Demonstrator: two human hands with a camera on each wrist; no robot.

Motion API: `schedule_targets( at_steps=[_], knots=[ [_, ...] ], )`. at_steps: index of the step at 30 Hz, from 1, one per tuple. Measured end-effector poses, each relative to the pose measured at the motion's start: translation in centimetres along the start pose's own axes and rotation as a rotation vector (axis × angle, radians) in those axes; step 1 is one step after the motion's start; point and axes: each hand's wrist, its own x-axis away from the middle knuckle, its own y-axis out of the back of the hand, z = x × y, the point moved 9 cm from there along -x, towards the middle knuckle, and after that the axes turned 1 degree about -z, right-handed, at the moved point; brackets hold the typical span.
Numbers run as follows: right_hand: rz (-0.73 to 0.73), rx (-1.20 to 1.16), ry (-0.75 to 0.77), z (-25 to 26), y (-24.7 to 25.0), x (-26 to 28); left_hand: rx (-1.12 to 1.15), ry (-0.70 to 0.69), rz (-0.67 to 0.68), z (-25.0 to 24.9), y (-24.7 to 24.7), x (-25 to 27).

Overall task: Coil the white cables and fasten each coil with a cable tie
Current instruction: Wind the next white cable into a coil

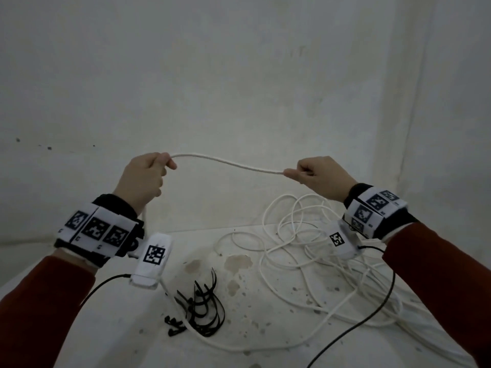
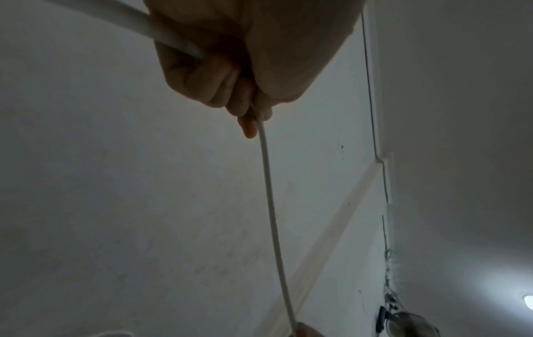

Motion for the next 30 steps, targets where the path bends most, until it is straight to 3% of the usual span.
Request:
schedule_targets(
  at_steps=[3, 6, 9, 13, 17, 22, 24, 30],
  knots=[
    [-0.062, -0.198, -0.127, -1.3, 1.2, 0.2, -0.143, 0.031, 0.127, 1.3, -1.5, 0.9],
    [-0.094, -0.821, -0.249, -1.9, 1.2, 0.6, -0.138, 0.070, 0.282, 2.1, -3.6, 2.3],
    [0.020, -1.265, -0.348, -1.2, -0.1, 0.8, -0.097, -0.022, 0.373, 1.0, -5.5, 3.6],
    [0.147, -1.721, -0.376, 0.8, -1.1, 1.1, -0.069, -0.247, 0.361, -1.3, -6.6, 4.8],
    [0.124, -2.117, -0.291, 2.7, -0.4, 1.2, -0.196, -0.290, 0.261, -0.9, -6.9, 4.9],
    [-0.091, -2.191, -0.167, 4.1, 0.5, 1.4, -0.363, -0.373, 0.219, -0.7, -8.1, 6.3],
    [-0.160, -2.066, -0.132, 4.5, 0.2, 1.5, -0.430, -0.400, 0.251, -0.6, -9.1, 7.0],
    [-0.187, -1.666, -0.034, 5.7, -1.9, 1.4, -0.669, -0.487, 0.399, -0.5, -11.8, 8.7]
  ],
)
